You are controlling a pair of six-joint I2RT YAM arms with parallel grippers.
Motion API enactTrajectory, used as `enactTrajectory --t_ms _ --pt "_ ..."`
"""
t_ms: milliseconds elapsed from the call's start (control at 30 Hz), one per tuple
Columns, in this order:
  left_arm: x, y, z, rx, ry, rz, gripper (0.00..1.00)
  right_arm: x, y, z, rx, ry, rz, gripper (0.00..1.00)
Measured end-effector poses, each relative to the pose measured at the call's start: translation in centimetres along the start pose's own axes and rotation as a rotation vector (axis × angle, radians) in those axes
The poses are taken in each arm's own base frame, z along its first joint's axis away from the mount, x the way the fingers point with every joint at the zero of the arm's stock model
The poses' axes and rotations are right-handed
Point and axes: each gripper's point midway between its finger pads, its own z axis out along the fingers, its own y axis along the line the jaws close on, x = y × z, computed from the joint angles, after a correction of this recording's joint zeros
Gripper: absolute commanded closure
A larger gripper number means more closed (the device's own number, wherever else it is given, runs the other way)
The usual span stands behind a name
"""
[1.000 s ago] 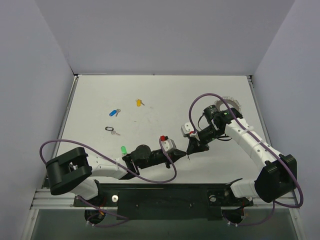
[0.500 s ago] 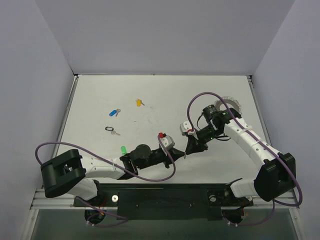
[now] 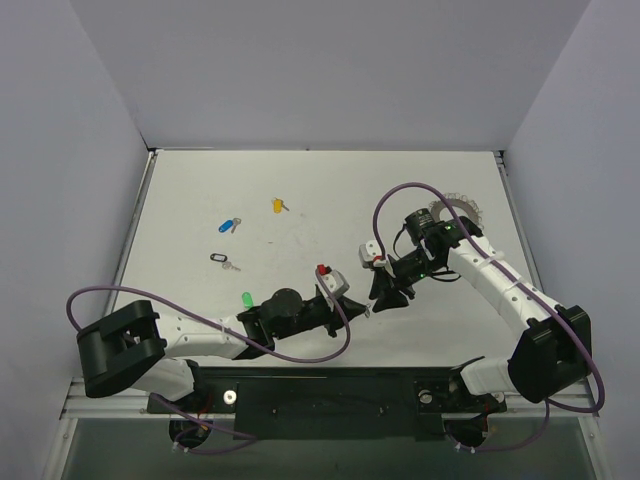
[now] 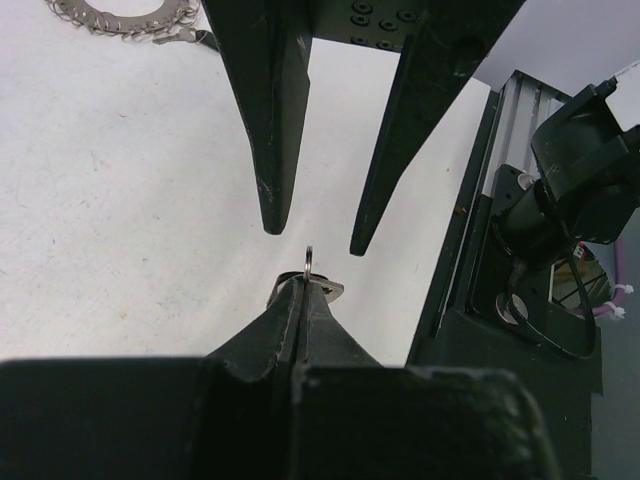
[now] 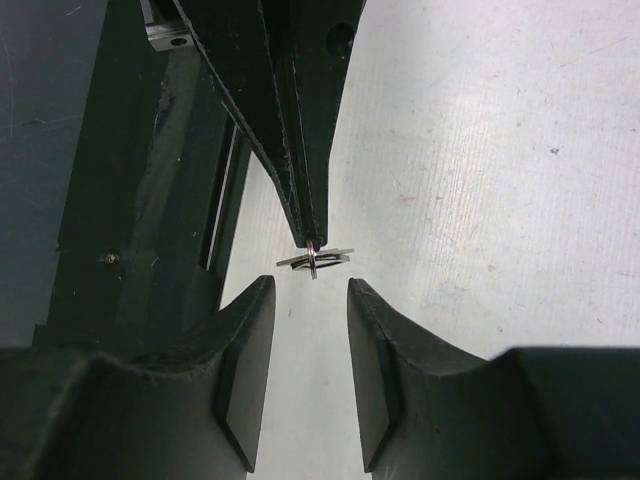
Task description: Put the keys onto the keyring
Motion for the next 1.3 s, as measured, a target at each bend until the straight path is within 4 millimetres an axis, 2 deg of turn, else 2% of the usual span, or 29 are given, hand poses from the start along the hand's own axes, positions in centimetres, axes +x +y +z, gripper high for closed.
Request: enactTrajectory --t_ms 267,600,667,1067,1300 --pt "0.3 0.3 -0.2 -0.02 0.016 -0.02 1.0 0.0 0.0 0.0 0.002 -0.001 0.01 0.59" --pt "0.7 0.4 -0.2 -0.031 0.03 -0.039 1.0 -0.2 -0.3 0.0 0.015 -0.007 0.028 0.57" --pt "0.8 0.4 -0.3 -0.031 0.036 -0.042 1.0 -0.2 -0.4 0.1 0.018 -0.009 0.033 0.59" --pt "0.7 0.1 0.0 -0.021 0.061 -0.045 1.0 0.2 -0.5 1.6 -0.017 0.022 0.052 0.83" --pt "1.0 0.5 -0.1 -0.032 0.076 -0.05 1.0 0.4 -0.2 1.7 -0.03 0.034 0.04 0.89"
